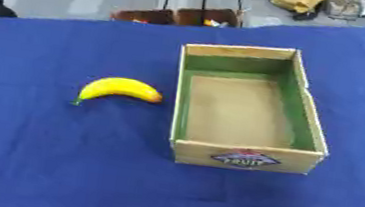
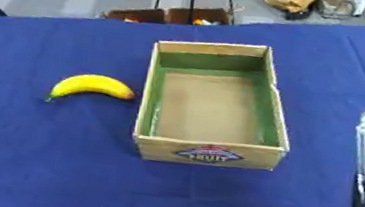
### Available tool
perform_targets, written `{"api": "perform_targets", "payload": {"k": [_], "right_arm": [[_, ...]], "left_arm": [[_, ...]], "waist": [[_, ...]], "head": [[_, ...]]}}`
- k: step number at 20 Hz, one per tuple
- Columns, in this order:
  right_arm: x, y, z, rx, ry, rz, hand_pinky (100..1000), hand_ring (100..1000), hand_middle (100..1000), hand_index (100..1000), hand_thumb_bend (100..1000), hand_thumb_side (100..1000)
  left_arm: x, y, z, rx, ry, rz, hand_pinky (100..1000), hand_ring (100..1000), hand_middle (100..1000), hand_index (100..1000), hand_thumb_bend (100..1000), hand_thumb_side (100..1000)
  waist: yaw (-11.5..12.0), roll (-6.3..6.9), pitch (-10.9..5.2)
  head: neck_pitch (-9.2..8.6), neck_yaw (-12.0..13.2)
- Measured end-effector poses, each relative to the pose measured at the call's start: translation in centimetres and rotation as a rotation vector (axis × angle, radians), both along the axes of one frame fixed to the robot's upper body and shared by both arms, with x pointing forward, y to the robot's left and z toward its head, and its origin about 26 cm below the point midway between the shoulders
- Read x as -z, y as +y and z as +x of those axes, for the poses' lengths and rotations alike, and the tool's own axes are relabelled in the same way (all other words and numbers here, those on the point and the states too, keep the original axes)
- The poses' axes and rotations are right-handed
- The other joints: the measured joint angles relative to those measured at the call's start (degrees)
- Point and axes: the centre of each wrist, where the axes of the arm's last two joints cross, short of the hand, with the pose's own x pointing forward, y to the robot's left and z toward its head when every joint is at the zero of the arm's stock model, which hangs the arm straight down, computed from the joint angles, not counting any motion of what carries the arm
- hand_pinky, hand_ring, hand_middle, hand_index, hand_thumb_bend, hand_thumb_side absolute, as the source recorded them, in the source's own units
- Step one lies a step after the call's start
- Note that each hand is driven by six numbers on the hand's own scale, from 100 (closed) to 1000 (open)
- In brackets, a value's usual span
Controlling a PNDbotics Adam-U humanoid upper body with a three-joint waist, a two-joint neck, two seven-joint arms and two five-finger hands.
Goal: Pick up objects on the table and place them in the box.
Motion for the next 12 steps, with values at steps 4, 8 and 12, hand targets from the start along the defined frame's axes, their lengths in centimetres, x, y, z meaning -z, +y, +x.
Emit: {"api": "perform_targets", "payload": {"k": [4, 8, 12], "right_arm": [[0.0, 0.1, 0.0, -0.01, 0.007, -0.004, 781, 886, 722, 922, 100, 1000], [0.1, 0.2, 0.0, -0.017, 0.011, -0.007, 781, 886, 722, 922, 100, 1000], [0.1, 0.3, 0.0, -0.024, 0.015, -0.01, 782, 886, 720, 922, 100, 1000]], "left_arm": [[-0.4, -0.8, 0.6, -0.007, 0.076, 0.073, 843, 920, 963, 1000, 100, 830], [-0.3, -1.0, 2.0, -0.02, 0.151, 0.135, 858, 932, 969, 1000, 100, 853], [-0.1, -1.0, 3.5, -0.029, 0.217, 0.198, 873, 945, 977, 1000, 100, 842]], "waist": [[-0.4, 0.1, -0.03], [-0.7, 0.19, -0.19], [-1.0, 0.29, -0.19]], "head": [[-0.35, 0.1], [-0.37, 0.1], [-0.52, 0.1]]}}
